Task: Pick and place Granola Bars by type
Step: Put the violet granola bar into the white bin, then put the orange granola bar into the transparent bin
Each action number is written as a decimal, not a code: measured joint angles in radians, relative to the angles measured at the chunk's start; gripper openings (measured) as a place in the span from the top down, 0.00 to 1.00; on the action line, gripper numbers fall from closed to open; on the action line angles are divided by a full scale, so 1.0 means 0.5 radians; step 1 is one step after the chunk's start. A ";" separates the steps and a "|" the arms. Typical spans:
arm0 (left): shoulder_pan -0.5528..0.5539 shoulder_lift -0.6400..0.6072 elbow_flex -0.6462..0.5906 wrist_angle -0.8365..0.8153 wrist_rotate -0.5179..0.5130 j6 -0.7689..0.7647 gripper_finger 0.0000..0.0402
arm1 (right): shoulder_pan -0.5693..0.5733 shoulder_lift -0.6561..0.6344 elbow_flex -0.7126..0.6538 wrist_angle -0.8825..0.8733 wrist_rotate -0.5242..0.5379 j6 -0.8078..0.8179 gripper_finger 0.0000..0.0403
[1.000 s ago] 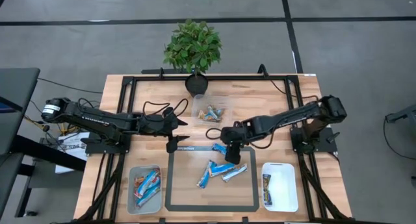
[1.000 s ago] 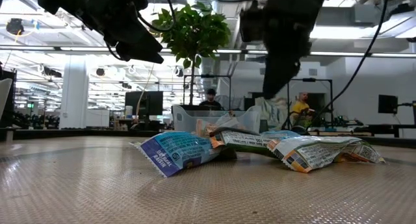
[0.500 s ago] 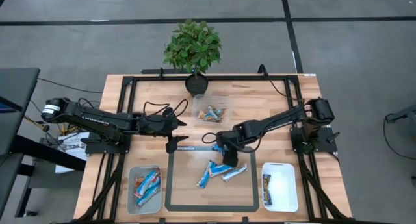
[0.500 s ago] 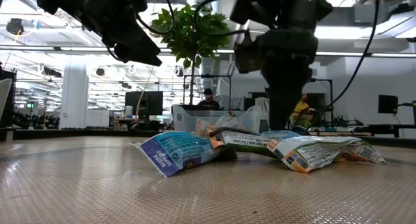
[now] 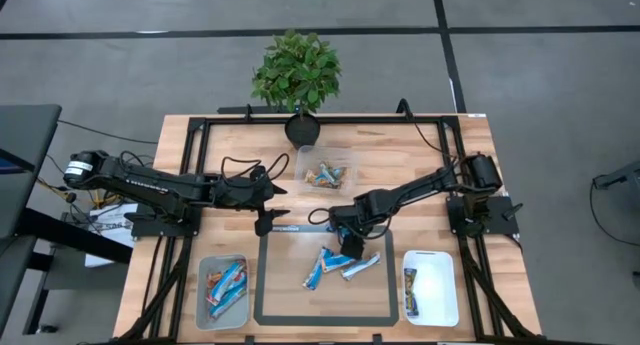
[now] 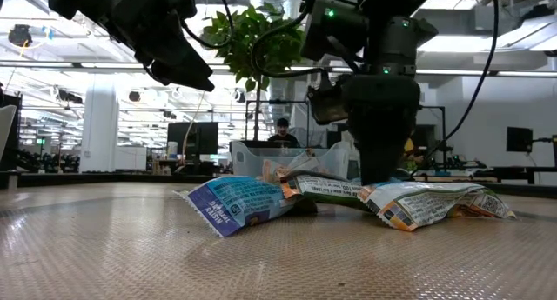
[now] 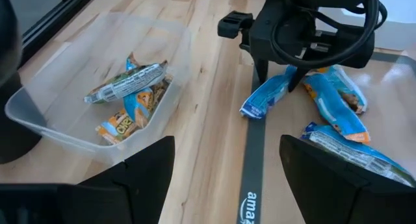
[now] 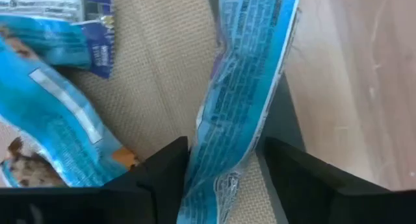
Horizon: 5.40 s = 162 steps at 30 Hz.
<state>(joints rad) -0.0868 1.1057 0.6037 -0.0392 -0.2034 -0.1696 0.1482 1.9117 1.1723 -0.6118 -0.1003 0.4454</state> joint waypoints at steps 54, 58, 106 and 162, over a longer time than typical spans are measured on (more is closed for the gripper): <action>0.000 0.000 0.000 -0.031 -0.033 -0.019 0.33 | 0.938 -1.100 -0.004 -1.218 -0.476 2.085 0.89; 0.000 0.000 0.000 -0.032 -0.032 -0.015 0.33 | 1.054 -1.099 -0.004 -1.177 -0.531 2.420 0.89; 0.001 0.000 0.000 -0.136 -0.024 -0.060 0.33 | 0.677 -0.924 -0.001 -0.306 -0.008 0.741 0.59; -0.578 -2.024 -0.919 -0.480 -0.074 -0.083 0.33 | 0.575 -0.120 0.000 -0.178 0.190 -0.263 0.62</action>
<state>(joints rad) -0.3756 0.0938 0.1444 -0.2791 -0.2402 -0.2111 0.4358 1.8516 1.1724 -0.7010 -0.0050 0.3137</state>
